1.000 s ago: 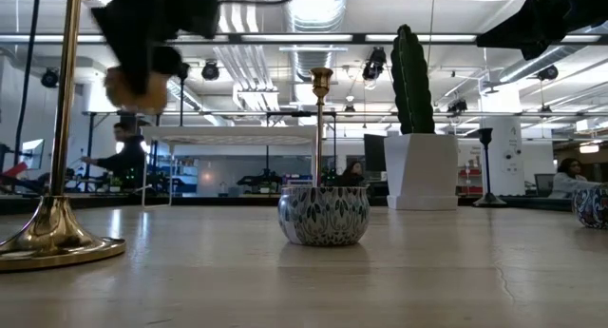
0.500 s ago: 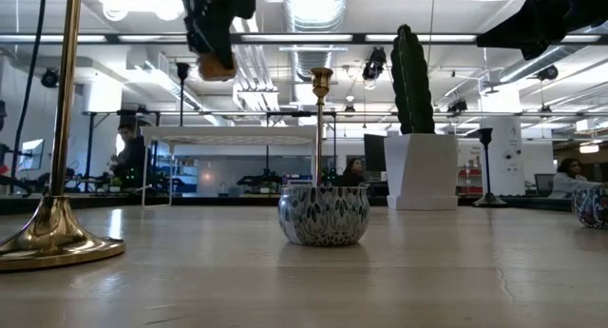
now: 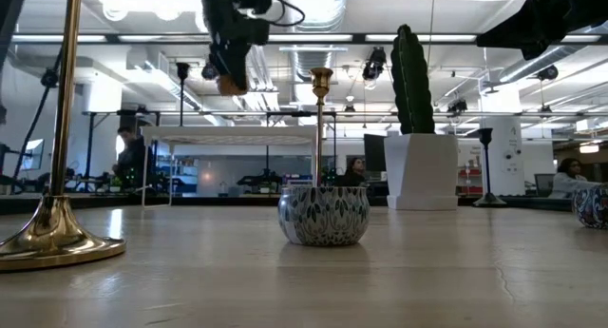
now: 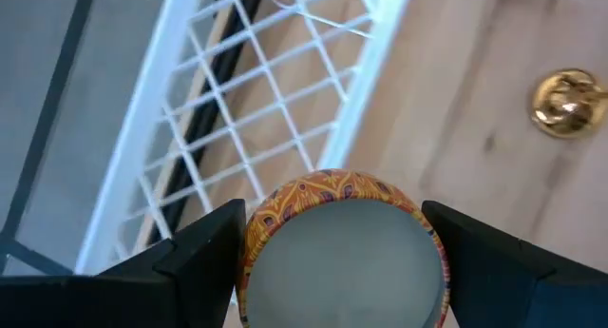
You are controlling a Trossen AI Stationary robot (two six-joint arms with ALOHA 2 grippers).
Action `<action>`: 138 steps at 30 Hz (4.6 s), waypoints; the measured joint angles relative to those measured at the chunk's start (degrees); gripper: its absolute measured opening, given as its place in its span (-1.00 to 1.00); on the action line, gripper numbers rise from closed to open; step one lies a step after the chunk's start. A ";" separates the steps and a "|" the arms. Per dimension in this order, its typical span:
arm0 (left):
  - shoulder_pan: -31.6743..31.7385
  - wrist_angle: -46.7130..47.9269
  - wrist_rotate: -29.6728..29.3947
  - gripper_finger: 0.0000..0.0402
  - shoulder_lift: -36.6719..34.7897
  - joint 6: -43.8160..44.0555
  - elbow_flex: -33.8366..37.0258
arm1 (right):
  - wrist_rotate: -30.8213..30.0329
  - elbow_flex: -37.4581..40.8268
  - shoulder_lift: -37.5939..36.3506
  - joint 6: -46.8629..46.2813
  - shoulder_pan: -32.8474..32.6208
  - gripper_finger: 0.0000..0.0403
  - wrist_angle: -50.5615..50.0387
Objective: Pick & Place candle stick holders
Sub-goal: Put the orange scented candle on the shelf
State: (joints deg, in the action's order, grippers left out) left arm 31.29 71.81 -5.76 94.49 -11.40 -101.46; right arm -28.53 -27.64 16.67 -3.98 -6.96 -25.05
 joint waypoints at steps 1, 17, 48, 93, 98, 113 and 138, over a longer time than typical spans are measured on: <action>0.83 0.00 -0.02 0.48 0.76 -0.34 -0.71 | 0.00 0.00 0.00 0.10 0.00 -0.96 0.02; 13.34 1.24 0.37 0.48 8.57 -9.83 -4.77 | 0.00 0.00 0.02 -0.03 0.00 -0.96 -0.01; 18.72 2.11 6.41 0.48 10.89 -16.04 -4.25 | 0.00 0.00 0.04 -0.04 -0.01 -0.96 0.00; 20.05 -1.86 8.25 0.54 10.65 -18.52 0.96 | 0.00 0.00 0.00 0.10 0.00 -0.96 -0.01; 20.22 -2.33 7.72 0.51 10.66 -19.37 0.96 | 0.00 0.00 0.00 0.08 -0.02 -0.96 0.00; 20.24 -4.28 7.17 0.56 10.79 -21.13 1.00 | 0.00 0.00 0.06 -0.04 0.00 -0.96 0.00; 19.98 -3.81 -0.13 0.99 10.41 -12.92 1.04 | 0.01 0.00 0.04 0.04 -0.01 -0.96 0.02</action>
State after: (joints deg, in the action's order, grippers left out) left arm 51.27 68.00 -5.89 104.90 -24.32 -100.42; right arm -28.52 -27.64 16.71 -3.94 -6.98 -25.04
